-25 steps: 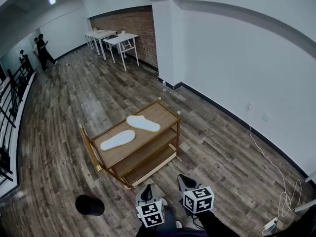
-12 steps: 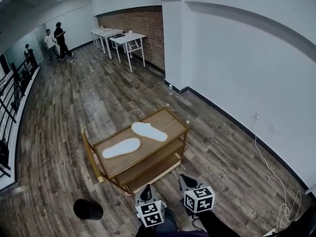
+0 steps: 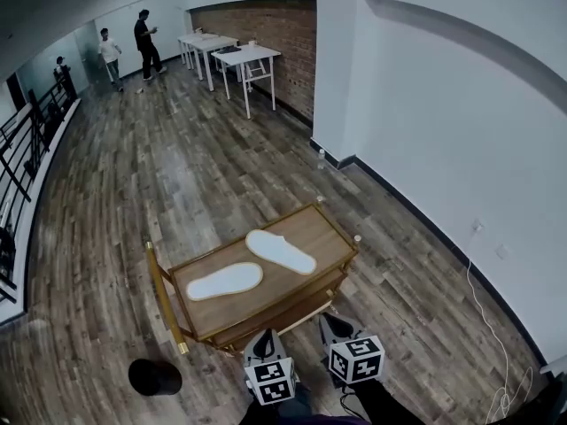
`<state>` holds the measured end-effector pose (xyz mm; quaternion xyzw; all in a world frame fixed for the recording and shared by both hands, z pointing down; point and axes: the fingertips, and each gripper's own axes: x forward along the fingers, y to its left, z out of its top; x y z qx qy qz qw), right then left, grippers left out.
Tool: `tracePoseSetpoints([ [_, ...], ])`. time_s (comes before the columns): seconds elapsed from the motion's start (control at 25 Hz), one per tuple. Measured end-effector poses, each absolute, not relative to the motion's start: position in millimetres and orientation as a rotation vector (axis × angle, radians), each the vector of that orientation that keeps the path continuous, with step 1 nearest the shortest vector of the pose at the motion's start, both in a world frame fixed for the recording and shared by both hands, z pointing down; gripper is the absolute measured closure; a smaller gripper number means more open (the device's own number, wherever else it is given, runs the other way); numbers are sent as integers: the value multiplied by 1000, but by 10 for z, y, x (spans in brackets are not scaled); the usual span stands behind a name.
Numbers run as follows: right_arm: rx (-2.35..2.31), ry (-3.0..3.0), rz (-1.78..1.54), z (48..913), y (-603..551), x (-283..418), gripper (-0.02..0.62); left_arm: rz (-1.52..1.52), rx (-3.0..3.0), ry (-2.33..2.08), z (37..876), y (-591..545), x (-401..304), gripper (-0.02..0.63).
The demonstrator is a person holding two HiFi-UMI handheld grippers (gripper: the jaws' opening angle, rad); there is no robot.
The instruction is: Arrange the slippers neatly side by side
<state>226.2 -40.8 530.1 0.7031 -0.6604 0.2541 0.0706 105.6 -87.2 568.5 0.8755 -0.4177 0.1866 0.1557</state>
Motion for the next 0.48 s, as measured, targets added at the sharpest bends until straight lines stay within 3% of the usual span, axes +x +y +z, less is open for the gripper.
tracePoseSetpoints([
  [0.48,1975,-2048,757,5379,-1434,2162,597,543,2430,-1302,5712,-1746,899,604],
])
